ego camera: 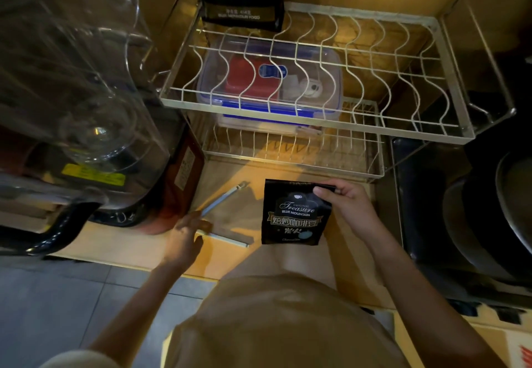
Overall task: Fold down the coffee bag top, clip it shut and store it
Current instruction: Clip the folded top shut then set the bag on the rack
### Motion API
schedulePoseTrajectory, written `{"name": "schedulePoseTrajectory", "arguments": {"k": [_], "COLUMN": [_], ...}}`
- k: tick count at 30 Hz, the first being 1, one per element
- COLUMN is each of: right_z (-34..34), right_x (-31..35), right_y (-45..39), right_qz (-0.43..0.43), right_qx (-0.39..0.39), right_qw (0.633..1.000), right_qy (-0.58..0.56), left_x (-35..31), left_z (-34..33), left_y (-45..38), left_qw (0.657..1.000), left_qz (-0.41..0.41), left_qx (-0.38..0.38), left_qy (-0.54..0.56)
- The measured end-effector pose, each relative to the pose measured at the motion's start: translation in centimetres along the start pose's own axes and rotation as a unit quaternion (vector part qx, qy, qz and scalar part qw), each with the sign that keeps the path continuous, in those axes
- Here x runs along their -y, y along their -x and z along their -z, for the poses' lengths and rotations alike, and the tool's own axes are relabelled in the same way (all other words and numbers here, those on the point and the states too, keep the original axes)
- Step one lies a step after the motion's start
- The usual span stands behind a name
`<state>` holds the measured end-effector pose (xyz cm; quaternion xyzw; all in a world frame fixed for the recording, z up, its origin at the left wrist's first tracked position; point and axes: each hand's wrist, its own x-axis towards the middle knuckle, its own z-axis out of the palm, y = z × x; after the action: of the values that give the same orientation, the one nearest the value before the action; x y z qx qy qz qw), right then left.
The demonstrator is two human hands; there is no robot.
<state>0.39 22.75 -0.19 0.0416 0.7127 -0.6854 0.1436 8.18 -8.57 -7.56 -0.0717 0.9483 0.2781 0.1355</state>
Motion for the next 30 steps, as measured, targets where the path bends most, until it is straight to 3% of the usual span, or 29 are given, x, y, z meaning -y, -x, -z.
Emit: {"name": "schedulePoseTrajectory", "arguments": {"k": [8, 12, 16, 20, 26, 30], "right_z": [-0.4, -0.4, -0.4, -0.4, -0.7, -0.4], "right_x": [0.0, -0.2, -0.4, -0.5, -0.5, -0.5], "right_y": [0.3, 0.5, 0.7, 0.8, 1.0, 1.2], "right_qz": [-0.002, -0.003, -0.008, -0.014, -0.019, -0.024], "right_qx": [0.012, 0.006, 0.000, -0.001, -0.018, -0.018], "right_qw": [1.000, 1.000, 1.000, 1.000, 1.000, 0.999], "right_qy": [0.009, 0.008, -0.001, -0.007, -0.014, -0.011], "left_x": [0.6, -0.2, -2.1, -5.3, -9.2, -10.9], "left_z": [0.0, -0.1, 1.2, 3.3, 4.8, 4.9], "left_y": [0.3, 0.5, 0.7, 0.8, -0.7, -1.9], "left_qw": [1.000, 0.995, 0.977, 0.967, 0.970, 0.965], "left_qz": [0.009, 0.013, 0.051, 0.000, -0.123, -0.147], "left_qx": [-0.010, -0.067, -0.075, -0.043, 0.007, 0.024], "left_qy": [-0.028, 0.068, 0.195, 0.251, 0.209, 0.213]}}
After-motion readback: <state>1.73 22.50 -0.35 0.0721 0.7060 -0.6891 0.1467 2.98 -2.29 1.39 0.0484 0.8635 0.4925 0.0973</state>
